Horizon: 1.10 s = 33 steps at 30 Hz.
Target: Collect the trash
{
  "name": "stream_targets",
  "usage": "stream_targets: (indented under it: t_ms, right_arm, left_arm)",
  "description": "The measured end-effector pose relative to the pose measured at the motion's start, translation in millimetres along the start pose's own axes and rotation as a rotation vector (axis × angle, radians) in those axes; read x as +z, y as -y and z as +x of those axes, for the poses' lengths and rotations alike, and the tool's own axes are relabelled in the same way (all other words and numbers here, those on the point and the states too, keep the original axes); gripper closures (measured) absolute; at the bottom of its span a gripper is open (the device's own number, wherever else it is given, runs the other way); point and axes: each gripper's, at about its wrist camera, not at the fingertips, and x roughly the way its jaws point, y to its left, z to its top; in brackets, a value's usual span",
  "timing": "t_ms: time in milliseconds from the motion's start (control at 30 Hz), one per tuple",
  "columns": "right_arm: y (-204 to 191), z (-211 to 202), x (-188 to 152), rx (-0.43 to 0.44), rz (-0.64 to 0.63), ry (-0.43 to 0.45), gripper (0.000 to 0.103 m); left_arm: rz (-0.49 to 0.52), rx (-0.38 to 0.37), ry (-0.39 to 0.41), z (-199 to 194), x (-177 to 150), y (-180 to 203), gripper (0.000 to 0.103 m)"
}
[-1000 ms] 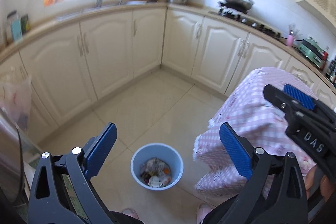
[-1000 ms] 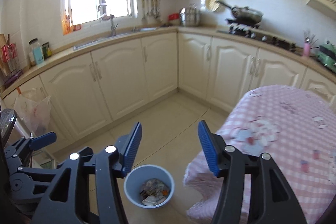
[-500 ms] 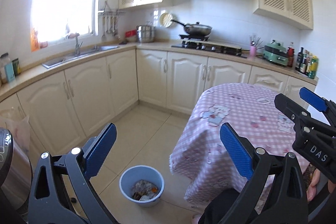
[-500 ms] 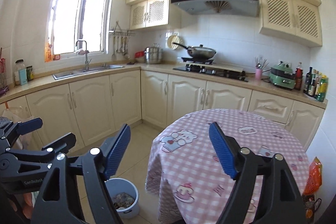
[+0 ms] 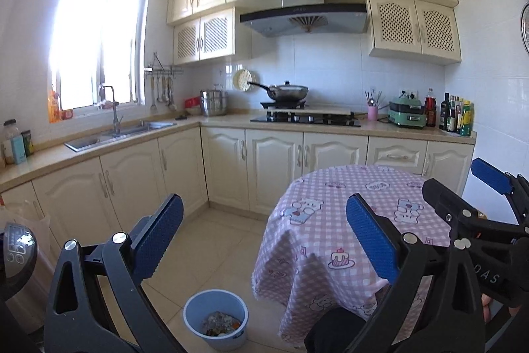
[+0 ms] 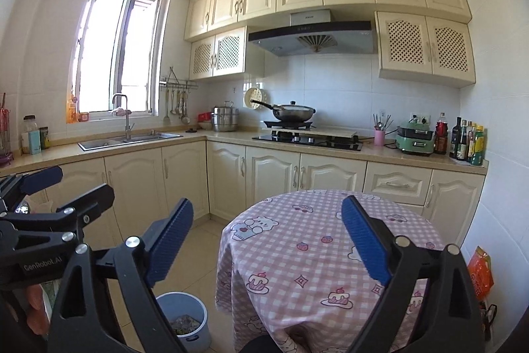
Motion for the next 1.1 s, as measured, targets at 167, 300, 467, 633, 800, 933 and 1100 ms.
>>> stream_targets:
  t_ms: [167,300,467,633,800,933,1100]
  right_arm:
    - [3,-15,5,-0.003,0.003,0.027,0.011]
    - [3,-21,8,-0.006,0.006,0.037,0.011]
    - [3,-24,11,-0.005,0.001,0.046,0.011]
    - [3,-27,12,-0.008,0.004,0.055,0.010]
    - [6,-28,13,-0.011,0.008,0.059,0.010]
    - [8,-28,12,-0.012,0.013,0.054,0.010]
    - [9,-27,11,-0.009,0.019,0.046,0.010]
  left_arm:
    - [-0.003,0.006,0.038,-15,7,6,0.007]
    - [0.004,0.011,0.053,-24,6,10,0.007]
    - [0.008,0.017,0.070,-31,5,10,0.007]
    - [0.007,0.021,0.079,-35,6,10,0.007]
    - [0.010,0.017,0.085,-35,6,11,0.007]
    - [0.016,0.009,0.082,-35,6,14,0.007]
    - [0.021,0.005,0.080,-35,5,15,0.007]
